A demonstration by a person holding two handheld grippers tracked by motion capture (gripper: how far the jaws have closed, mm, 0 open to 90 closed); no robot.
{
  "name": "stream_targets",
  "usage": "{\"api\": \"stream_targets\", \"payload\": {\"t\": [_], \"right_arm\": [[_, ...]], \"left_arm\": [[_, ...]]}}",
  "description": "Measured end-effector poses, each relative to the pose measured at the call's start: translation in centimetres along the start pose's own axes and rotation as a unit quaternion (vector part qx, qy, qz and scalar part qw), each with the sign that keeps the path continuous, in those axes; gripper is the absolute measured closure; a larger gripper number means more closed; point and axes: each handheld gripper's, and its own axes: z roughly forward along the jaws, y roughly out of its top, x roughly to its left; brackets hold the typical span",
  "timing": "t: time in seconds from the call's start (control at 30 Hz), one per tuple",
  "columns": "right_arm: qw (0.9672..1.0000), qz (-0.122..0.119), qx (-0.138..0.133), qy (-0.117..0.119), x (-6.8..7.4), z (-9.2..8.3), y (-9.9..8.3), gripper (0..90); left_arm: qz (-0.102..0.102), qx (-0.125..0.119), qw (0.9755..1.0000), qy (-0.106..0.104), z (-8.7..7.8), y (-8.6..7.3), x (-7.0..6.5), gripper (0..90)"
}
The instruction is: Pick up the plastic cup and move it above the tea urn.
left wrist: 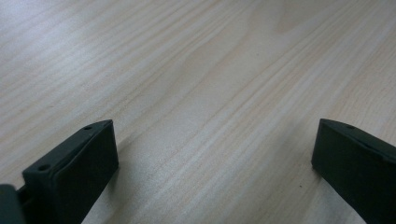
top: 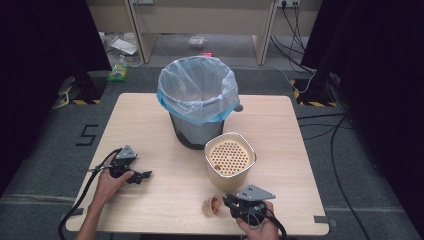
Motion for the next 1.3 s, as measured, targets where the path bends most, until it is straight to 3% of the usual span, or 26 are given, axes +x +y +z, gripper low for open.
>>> {"api": "stream_targets", "payload": {"t": [0.17, 0.3, 0.4, 0.93, 1.13, 1.3], "right_arm": [[0.9996, 0.004, -0.004, 0.026, -0.4, -0.6, -0.7, 85.4], [0.9994, -0.006, -0.015, 0.031, -0.2, -1.8, -1.0, 87.2], [0.9996, -0.015, -0.016, 0.019, -0.6, -2.7, -1.1, 87.3], [0.998, -0.005, -0.02, -0.061, -4.6, -6.4, -2.0, 87.3], [0.9953, -0.002, -0.024, -0.093, -6.2, -7.5, -2.0, 87.2], [0.9906, -0.006, -0.03, -0.133, -7.7, -8.3, -1.3, 87.3]], "left_arm": [[0.0, 0.0, 1.0, 0.0, 0.0, 0.0, 0.0, 0.0], [0.0, 0.0, 1.0, 0.0, 0.0, 0.0, 0.0, 0.0], [0.0, 0.0, 1.0, 0.0, 0.0, 0.0, 0.0, 0.0], [0.0, 0.0, 1.0, 0.0, 0.0, 0.0, 0.0, 0.0], [0.0, 0.0, 1.0, 0.0, 0.0, 0.0, 0.0, 0.0], [0.0, 0.0, 1.0, 0.0, 0.0, 0.0, 0.0, 0.0]]}}
